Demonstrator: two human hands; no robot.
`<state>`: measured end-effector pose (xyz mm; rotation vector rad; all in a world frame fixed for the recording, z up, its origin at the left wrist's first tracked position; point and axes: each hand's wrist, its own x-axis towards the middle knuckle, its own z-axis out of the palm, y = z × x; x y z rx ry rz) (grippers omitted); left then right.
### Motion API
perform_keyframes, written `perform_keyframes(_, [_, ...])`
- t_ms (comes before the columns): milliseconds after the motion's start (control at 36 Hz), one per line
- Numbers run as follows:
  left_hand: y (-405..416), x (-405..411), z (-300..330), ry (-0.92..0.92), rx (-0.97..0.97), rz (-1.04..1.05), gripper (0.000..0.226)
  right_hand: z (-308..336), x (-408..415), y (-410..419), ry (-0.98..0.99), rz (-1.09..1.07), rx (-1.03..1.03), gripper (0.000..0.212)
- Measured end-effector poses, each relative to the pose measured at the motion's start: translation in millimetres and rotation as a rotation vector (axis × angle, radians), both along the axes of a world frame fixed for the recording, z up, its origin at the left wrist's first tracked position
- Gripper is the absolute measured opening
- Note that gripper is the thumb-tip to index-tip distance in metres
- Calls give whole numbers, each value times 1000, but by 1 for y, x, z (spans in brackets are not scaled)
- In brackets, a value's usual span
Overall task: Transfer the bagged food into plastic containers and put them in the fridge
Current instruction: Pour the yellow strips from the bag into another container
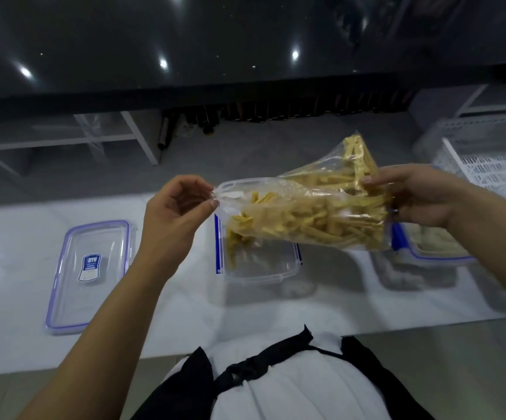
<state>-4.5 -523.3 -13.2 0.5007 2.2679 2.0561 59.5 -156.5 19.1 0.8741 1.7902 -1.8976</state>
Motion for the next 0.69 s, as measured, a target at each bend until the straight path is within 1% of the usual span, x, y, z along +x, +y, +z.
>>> perform_keyframes(56, [0,-1,0,-5,-22,-16,41,-2,-1,-5,-56,-1,24,20])
perform_keyframes(111, [1,0,1,11,-48,-34,42,-3,-2,-7,-81,12,22,22])
perform_keyframes(194, [0,0,4,27,-22,-28,33,-1,-4,-4,-12,31,-35,8])
perform_keyframes(250, [0,-1,4,6,18,-16,32,-3,-5,-3,28,29,-47,14])
perform_keyframes(278, [1,-2,4,-3,23,-16,35,-5,-6,-5,23,31,-30,17])
perform_keyframes(361, [3,-2,2,-1,-12,-32,43,-10,-6,-13,-34,34,18,17])
perform_keyframes(417, [3,0,4,25,-36,-36,37,-10,-6,-12,-15,35,14,20])
perform_keyframes(500, [0,-1,6,30,-19,-11,27,-4,-6,-6,71,44,-19,22])
perform_keyframes(556, [-1,-2,3,3,-16,-6,31,-5,-7,-4,82,35,-11,18])
perform_keyframes(639, [1,0,-4,-32,-75,-10,40,-11,-8,-7,13,27,70,12])
perform_keyframes(694, [1,3,-2,-11,-89,-16,39,-11,-7,-6,11,28,60,10])
